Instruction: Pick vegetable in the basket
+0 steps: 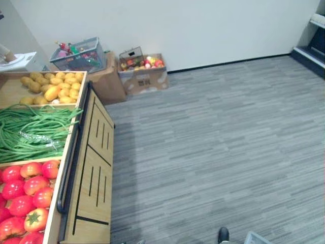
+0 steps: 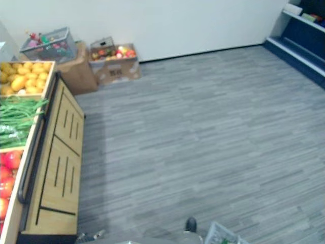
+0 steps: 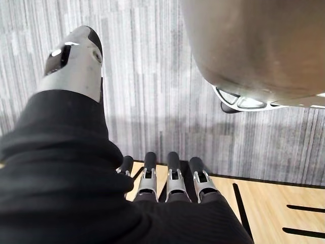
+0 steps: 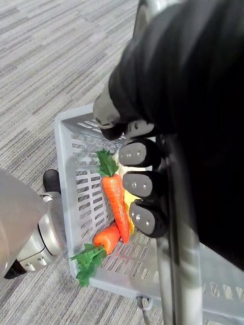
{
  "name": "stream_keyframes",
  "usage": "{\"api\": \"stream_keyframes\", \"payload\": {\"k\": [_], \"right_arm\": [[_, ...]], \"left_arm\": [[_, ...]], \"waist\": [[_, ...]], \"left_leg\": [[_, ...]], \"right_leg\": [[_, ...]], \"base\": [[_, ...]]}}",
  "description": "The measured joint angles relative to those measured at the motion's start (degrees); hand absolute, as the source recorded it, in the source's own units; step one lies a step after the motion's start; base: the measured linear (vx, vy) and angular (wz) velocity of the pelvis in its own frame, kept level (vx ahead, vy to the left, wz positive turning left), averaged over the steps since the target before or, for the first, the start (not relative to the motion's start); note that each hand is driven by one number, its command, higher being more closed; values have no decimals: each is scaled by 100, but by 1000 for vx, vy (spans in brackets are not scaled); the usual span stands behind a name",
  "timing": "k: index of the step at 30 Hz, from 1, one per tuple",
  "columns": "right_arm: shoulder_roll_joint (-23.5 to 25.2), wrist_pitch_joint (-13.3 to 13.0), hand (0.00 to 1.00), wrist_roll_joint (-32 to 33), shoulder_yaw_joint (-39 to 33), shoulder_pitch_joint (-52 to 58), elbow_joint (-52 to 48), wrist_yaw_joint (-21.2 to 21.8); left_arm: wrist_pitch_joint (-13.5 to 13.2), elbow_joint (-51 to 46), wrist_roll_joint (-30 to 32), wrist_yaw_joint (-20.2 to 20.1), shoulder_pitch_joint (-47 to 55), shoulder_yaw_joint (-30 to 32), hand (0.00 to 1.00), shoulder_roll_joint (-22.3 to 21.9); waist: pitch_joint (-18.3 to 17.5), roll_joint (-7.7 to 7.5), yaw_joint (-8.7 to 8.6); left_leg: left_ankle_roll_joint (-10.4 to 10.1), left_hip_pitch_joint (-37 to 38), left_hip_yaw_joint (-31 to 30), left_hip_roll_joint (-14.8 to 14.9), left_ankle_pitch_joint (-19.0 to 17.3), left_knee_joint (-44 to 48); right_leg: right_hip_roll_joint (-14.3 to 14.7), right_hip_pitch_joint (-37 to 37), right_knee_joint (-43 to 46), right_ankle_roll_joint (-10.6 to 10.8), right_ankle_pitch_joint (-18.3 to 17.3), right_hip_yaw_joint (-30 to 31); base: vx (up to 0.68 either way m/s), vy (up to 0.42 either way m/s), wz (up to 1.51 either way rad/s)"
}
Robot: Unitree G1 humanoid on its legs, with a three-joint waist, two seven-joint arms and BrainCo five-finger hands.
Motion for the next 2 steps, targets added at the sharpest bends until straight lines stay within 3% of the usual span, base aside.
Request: {"api": "stream_keyframes", "payload": {"k": [2], "right_arm": [[30,15,100,43,7,8,76,0]], "left_arm": [[-1,4,0,0,-1,-33,0,6]], "waist": [[17,-3,1]], "left_leg": [[0,54,-4,1,-2,-7]], "right_leg": [[5,84,0,0,-1,6]], "base": [[-11,-10,-2]]}}
